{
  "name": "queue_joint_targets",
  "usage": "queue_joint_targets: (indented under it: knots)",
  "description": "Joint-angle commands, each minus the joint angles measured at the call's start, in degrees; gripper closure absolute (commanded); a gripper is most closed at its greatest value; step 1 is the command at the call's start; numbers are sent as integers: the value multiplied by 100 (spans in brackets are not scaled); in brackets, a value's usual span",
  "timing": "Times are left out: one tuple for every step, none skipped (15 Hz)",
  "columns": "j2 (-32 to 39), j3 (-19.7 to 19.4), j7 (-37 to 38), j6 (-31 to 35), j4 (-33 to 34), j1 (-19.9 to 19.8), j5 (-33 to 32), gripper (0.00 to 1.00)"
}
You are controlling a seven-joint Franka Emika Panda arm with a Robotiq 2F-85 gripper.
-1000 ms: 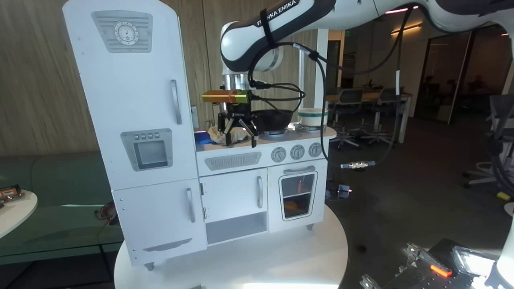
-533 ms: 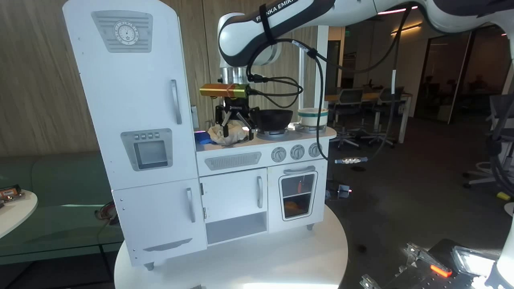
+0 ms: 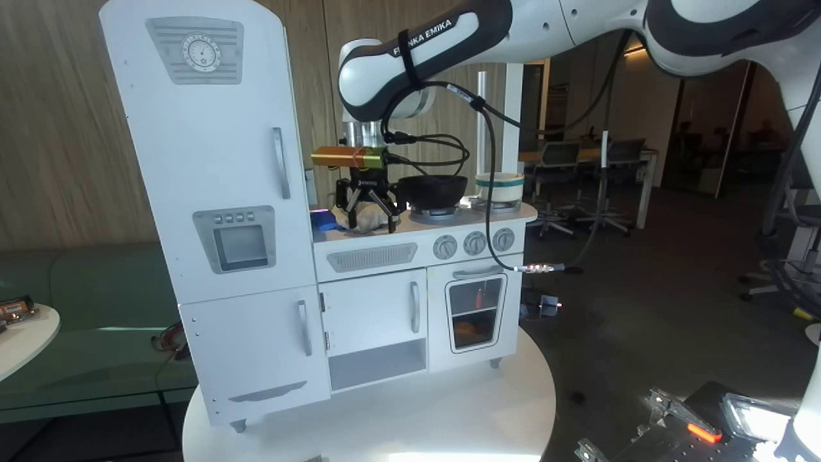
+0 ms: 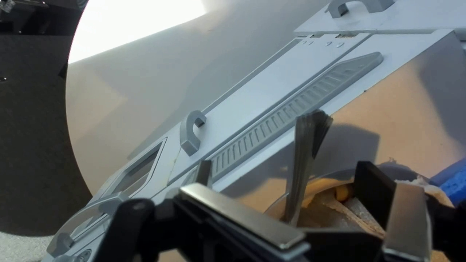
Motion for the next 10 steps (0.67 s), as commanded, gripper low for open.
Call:
queue_joint_targets:
  knots:
    - [395, -6, -65, -106, 421, 169, -14, 21]
    - [444, 3, -92, -97, 452, 206, 0, 27]
    - [451, 6, -97, -77, 453, 248, -3, 27]
    - [404, 8, -139, -122, 457, 270, -1, 35]
    - [364, 1, -132, -110, 444, 308, -24, 43]
    - [298, -5, -112, -121, 411, 357, -65, 53]
    - [261, -13, -72, -100, 398, 398, -92, 58]
    - [213, -31, -29, -87, 365, 432, -131, 65]
    - [201, -33, -33, -103, 381, 434, -121, 74]
    - [180, -36, -45, -106, 367, 411, -86, 81]
